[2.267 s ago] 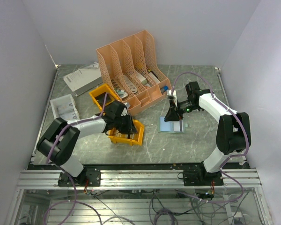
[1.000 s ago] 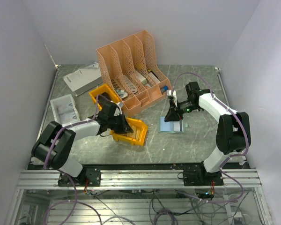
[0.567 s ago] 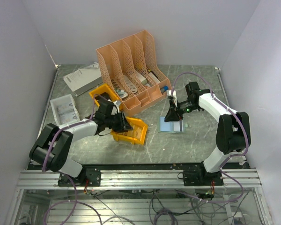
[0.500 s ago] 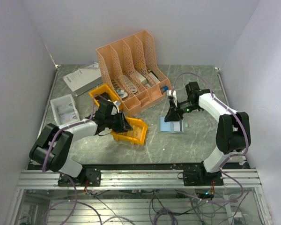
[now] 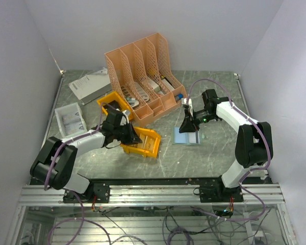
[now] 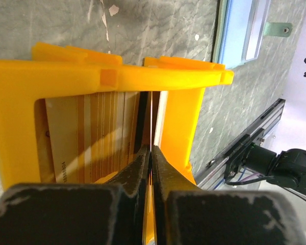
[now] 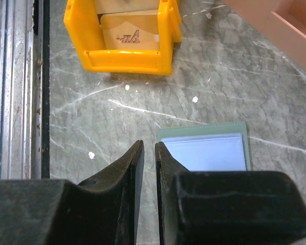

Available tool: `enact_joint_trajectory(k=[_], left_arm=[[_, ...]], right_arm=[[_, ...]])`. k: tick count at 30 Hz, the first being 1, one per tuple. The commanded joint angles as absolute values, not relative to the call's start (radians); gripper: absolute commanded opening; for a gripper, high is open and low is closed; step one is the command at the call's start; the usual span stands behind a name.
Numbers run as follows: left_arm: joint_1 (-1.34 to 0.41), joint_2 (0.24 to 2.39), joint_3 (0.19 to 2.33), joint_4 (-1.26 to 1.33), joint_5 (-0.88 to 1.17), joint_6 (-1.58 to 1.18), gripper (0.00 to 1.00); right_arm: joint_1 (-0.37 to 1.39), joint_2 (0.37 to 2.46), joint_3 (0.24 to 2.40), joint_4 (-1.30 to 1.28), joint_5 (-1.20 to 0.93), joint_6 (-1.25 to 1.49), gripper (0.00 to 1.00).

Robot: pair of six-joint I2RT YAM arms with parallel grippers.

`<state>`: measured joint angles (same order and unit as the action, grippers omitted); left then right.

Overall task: Put the credit cards into the card holder
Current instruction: Pick up the credit card from the storage box.

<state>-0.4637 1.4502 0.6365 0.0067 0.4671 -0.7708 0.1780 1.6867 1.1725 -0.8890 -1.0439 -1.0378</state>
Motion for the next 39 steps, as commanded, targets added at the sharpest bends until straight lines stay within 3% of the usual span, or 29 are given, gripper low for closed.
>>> enact_joint_trajectory(k=[1, 20, 30, 39], left_arm=[[-0.453, 1.398, 0.670, -0.064, 0.426, -0.738, 0.10], [-0.455, 1.212, 0.857, -0.484, 0.111, -0.729, 0.07], [-0.494, 1.188, 1.049, -0.804, -0.076, -0.983, 0.07], [-0.599, 1.167, 1.141, -0.759, -0.091, -1.157, 0.07]], right_arm=[[0.177, 1.703, 1.197, -0.903, -1.057, -1.059, 0.16], [0.178, 1.704, 1.197, -0.909, -1.065, -1.064, 0.16], [0.183, 1.686, 1.187, -0.886, -1.085, -1.039, 0.17], [0.183, 1.649, 1.196, -0.834, -1.179, -0.936, 0.20]])
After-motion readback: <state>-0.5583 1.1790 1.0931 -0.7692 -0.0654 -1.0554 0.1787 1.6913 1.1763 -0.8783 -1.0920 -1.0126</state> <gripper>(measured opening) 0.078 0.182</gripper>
